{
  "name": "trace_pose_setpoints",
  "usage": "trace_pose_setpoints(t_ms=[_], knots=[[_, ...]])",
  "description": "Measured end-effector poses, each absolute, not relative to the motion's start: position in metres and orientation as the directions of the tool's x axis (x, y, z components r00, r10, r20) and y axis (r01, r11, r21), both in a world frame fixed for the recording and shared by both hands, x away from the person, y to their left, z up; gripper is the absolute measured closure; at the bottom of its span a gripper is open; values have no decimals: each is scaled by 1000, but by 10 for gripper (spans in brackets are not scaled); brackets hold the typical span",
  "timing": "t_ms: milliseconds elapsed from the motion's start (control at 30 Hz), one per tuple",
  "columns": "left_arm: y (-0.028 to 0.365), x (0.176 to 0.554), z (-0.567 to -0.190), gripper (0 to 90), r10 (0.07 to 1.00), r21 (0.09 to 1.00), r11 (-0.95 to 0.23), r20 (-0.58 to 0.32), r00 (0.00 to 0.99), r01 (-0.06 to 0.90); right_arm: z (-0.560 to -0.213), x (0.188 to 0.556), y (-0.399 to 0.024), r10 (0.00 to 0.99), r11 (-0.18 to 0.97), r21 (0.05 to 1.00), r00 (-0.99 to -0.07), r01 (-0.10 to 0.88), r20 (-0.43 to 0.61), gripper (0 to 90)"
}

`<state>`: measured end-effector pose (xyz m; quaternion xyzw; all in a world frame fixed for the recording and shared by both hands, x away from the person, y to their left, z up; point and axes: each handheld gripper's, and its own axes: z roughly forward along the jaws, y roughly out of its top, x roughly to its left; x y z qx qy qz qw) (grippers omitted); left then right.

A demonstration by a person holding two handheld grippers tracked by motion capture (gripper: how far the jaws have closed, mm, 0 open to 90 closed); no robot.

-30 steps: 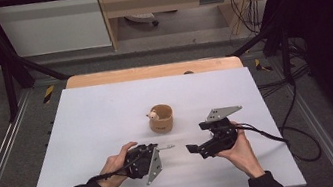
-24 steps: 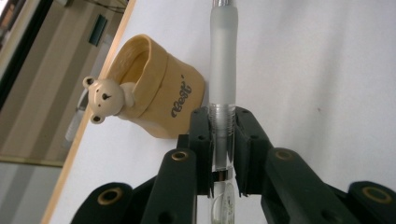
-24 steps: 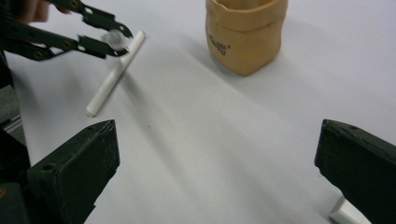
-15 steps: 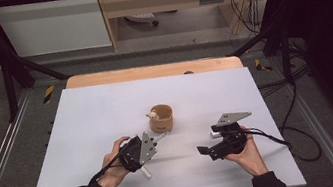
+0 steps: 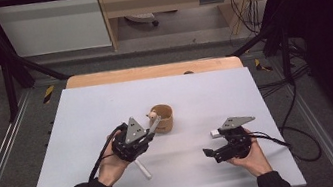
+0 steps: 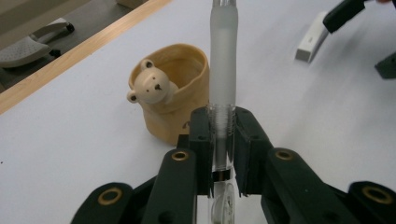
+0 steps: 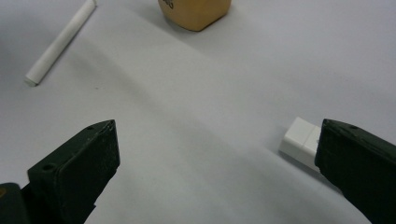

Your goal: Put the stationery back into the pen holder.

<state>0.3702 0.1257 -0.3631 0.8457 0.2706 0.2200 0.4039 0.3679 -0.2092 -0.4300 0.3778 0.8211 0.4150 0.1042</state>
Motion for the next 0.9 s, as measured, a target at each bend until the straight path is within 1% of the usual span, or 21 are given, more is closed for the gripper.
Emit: trace_pose_setpoints(t_ms=[100,233,533,700,900], knots=[[126,374,-357,786,656,818,-488,115,746,303,-431,368,-209,716,374,752,-684,542,138,6],[127,378,-348,786,676,830,-463,102,730,313,-431,367,-209,719,379,753,-683,538,126,6],[123,391,-332,786,689,855,-401,44,724,330,-433,366,-218,717,361,761,-682,539,143,6],[116,400,-323,786,697,868,-359,6,717,342,-434,365,-219,711,371,755,-688,541,144,6],[101,411,-314,786,701,875,-348,5,713,336,-434,363,-219,699,376,760,-701,530,144,6]])
